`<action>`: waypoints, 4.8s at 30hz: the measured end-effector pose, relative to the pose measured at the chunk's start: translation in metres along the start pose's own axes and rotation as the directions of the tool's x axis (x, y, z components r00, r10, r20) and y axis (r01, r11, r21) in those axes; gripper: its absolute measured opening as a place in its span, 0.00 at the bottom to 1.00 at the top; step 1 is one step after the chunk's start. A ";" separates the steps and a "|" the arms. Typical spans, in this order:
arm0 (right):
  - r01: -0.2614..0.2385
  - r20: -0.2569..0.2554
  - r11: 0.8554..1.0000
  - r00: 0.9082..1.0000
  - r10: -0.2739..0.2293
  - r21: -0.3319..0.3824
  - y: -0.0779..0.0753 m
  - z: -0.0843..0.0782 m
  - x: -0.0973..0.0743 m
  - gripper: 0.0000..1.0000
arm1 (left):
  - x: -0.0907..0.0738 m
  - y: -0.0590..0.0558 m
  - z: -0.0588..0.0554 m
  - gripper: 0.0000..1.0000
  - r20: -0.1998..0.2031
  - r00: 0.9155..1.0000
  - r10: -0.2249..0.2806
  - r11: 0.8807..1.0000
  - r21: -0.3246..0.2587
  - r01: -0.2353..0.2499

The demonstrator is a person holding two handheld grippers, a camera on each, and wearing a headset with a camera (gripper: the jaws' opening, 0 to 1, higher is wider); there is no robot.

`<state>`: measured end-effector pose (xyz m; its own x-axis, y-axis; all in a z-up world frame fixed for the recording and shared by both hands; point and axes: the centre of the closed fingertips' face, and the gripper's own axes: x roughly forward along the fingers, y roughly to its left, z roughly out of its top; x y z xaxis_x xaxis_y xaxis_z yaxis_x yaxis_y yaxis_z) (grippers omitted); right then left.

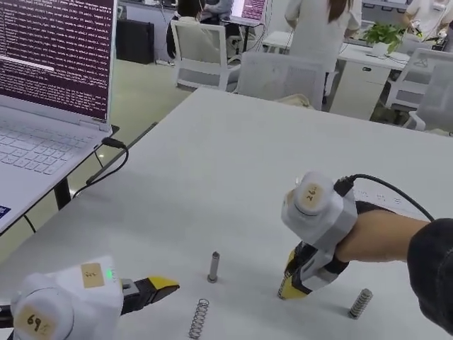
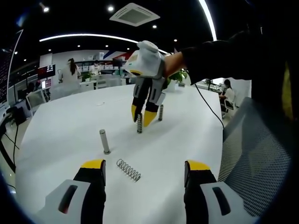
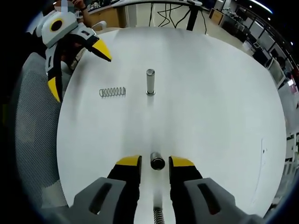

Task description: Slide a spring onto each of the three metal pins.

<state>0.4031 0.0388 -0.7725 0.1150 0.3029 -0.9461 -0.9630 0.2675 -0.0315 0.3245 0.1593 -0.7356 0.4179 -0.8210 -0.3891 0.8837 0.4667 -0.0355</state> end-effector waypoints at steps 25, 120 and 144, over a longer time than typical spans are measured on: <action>0.086 0.099 0.996 0.991 -0.085 -0.010 0.007 0.016 -0.042 0.29 | 0.021 0.007 -0.013 0.58 -0.030 0.999 0.036 0.999 -0.003 -0.036; 0.196 0.327 0.976 0.920 -0.216 0.092 0.039 0.020 -0.097 0.26 | 0.025 0.035 -0.038 0.03 -0.105 0.987 0.123 0.992 0.040 -0.119; 0.106 0.368 0.993 0.923 -0.114 0.042 0.079 0.027 -0.093 0.22 | 0.027 -0.021 0.028 0.02 -0.007 0.996 -0.084 0.980 0.182 0.084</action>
<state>0.3233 0.0568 -0.6785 0.3055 0.5854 -0.7510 -0.9344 0.3359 -0.1183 0.3230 0.1178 -0.7196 0.3408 -0.8549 -0.3912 0.9391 0.3287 0.0999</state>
